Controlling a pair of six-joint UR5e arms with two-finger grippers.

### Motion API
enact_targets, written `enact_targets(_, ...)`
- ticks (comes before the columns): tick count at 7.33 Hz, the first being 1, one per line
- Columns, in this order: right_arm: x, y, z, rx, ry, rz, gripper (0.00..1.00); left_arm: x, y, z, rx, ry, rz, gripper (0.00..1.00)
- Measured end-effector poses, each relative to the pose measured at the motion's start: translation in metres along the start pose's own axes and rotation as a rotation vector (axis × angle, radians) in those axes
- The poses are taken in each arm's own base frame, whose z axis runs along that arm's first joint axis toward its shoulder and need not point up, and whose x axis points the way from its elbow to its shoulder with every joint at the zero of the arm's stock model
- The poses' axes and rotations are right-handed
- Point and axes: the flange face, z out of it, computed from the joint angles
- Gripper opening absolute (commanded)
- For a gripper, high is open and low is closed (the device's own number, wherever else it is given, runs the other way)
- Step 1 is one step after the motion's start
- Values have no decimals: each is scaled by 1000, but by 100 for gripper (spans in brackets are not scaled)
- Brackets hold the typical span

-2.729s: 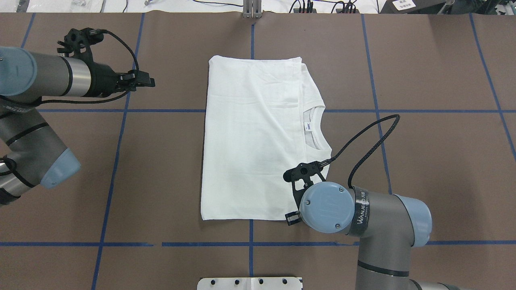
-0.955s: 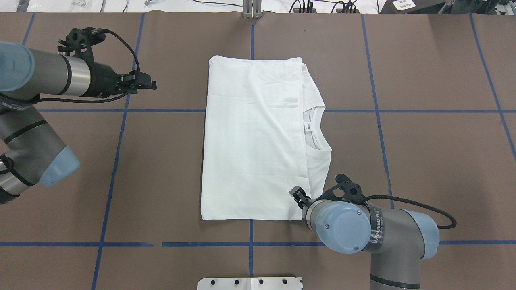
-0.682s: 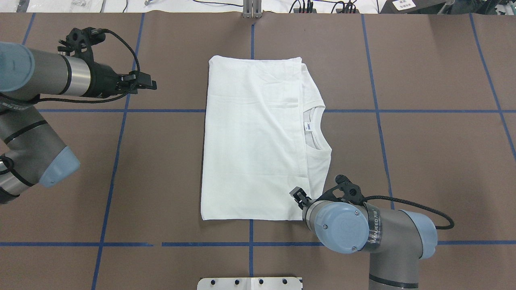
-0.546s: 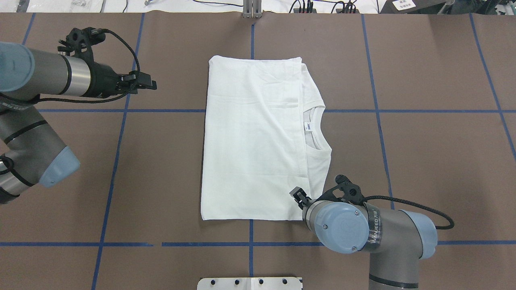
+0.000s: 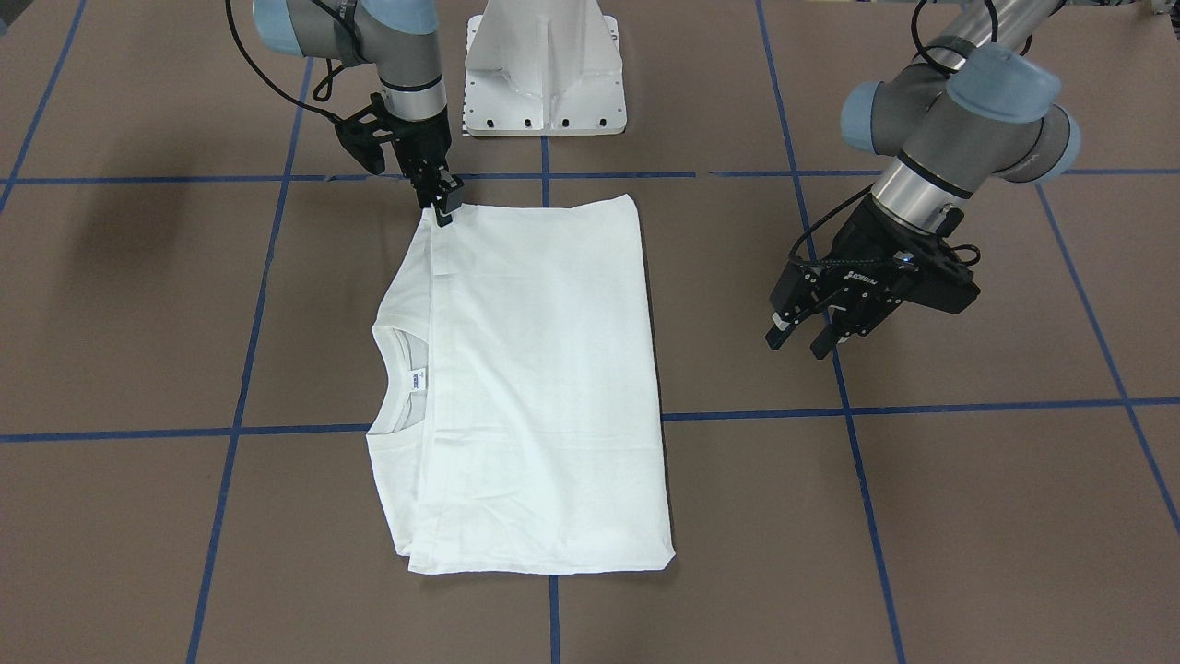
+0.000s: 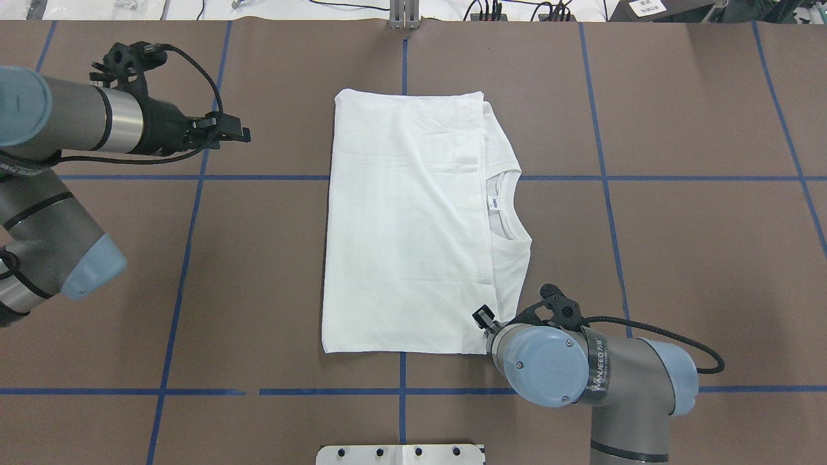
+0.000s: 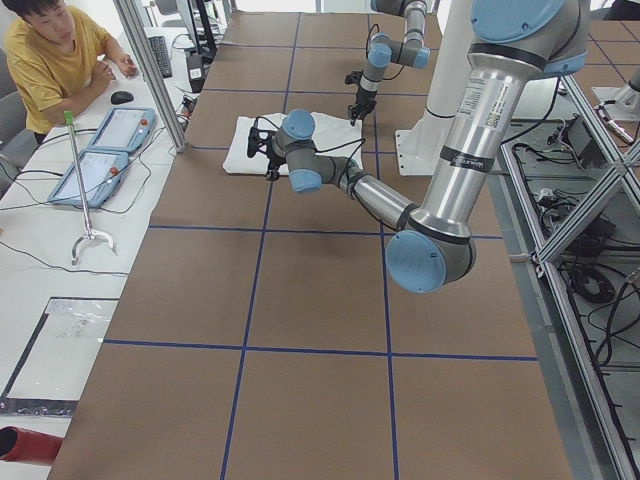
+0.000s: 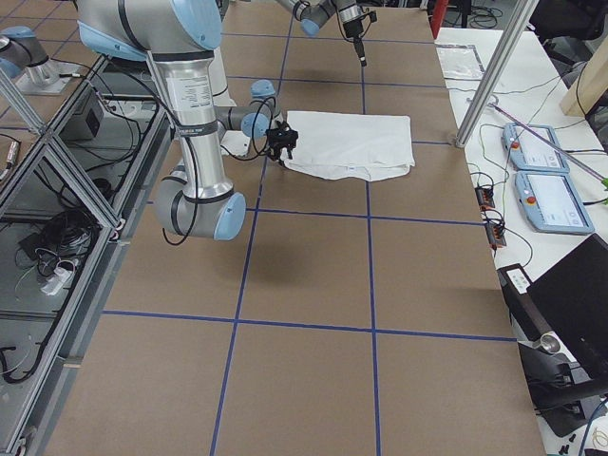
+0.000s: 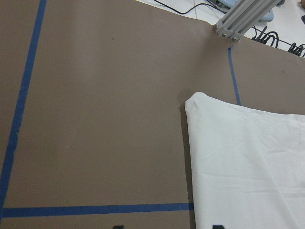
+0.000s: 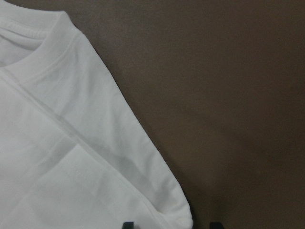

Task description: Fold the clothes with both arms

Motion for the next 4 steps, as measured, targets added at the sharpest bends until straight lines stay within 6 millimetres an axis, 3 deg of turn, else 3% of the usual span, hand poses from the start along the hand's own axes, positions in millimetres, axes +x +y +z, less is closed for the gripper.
enact_targets(4,-5,3,-10,-20,-11,13,0,3,-1,-6,6,9,1,69)
